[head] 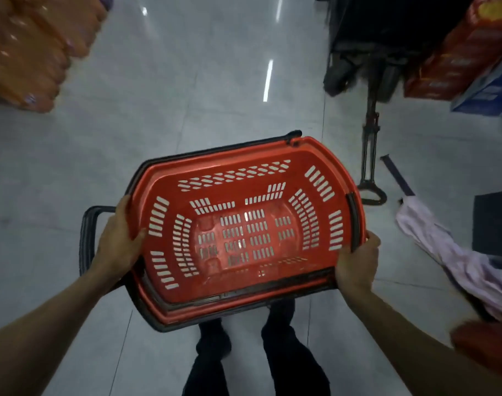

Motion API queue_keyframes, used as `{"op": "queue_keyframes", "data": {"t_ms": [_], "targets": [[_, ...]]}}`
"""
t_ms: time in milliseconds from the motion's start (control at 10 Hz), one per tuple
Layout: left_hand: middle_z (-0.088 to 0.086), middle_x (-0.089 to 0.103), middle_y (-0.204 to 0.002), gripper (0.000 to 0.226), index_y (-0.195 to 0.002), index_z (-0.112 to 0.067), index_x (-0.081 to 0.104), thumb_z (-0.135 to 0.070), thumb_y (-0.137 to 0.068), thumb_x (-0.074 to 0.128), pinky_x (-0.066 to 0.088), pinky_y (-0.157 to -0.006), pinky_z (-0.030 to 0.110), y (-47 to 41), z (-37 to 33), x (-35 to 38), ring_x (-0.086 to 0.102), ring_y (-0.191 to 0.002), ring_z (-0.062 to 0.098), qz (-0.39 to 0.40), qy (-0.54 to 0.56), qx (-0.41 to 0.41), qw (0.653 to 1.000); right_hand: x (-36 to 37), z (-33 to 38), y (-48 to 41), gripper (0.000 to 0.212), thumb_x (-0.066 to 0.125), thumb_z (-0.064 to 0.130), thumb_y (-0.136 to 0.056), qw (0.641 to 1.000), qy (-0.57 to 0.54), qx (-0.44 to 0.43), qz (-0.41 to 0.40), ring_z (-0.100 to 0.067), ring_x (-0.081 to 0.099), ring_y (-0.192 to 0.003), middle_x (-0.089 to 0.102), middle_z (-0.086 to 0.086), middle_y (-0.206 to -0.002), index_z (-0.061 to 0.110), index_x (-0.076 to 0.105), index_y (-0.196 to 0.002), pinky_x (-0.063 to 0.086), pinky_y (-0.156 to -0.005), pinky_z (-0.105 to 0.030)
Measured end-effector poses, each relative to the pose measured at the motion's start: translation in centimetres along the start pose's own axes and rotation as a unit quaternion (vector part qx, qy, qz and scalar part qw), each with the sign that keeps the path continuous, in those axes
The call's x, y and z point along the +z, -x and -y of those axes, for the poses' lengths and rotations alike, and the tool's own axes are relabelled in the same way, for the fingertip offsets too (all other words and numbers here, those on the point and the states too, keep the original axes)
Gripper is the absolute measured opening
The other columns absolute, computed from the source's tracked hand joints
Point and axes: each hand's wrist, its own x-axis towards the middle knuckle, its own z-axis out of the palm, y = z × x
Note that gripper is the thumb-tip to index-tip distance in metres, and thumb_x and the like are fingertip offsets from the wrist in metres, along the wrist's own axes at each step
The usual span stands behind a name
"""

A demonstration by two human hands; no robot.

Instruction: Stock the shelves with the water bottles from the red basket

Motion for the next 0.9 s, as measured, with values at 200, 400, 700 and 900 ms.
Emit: {"op": "queue_keyframes", "data": {"t_ms": [200,400,700,900], "targets": [[0.014,0.049,-0.141,0.079,-0.145,-0.043,0.018,-0.068,-0.076,0.047,0.045,-0.097,0.053,-8.9,15.0,12.9,0.054,-0.119,0.038,0.060,-0.032,-0.065,0.996,14.9,-9.3,-5.7,0.052,0.056,0.042,-0.097,1.000,0.002,0.028,0.005,-0.024,0.063,-0.106,0.062,-0.008,-0.122,0.012,0.041,-0.136,0.054,-0.088,-0.039],[0.001,0.045,-0.141,0.066,-0.141,-0.044,0.019,-0.038,-0.090,0.061,0.045,-0.095,0.036,-9.4,22.4,19.9,0.049,-0.119,0.017,0.068,0.031,-0.118,0.990,21.4,-15.9,-6.3,0.057,0.057,0.049,-0.094,0.999,0.015,0.050,0.013,-0.022,0.065,-0.107,0.061,-0.005,-0.124,0.016,0.038,-0.136,0.057,-0.092,-0.046],[0.017,0.061,-0.105,0.051,-0.128,-0.003,0.045,-0.041,-0.095,0.050,0.048,-0.073,0.040,-9.5,21.2,18.0,0.062,-0.091,0.034,0.101,-0.099,-0.140,0.980,19.9,-11.2,-6.7,0.054,0.056,0.042,-0.094,0.965,0.230,0.099,0.076,-0.036,0.054,-0.115,0.048,-0.019,-0.131,0.010,0.042,-0.135,0.052,-0.090,-0.052],[0.009,0.051,-0.058,0.049,-0.056,-0.006,0.048,-0.026,-0.100,0.039,0.033,-0.064,0.031,-11.5,6.3,8.3,0.045,-0.057,0.025,0.037,-0.036,-0.229,0.972,12.4,4.8,-3.3,0.046,0.034,0.031,-0.104,0.968,0.151,-0.028,0.196,-0.013,0.056,-0.060,0.061,-0.003,-0.069,0.008,0.062,-0.076,0.038,-0.054,-0.021]]}}
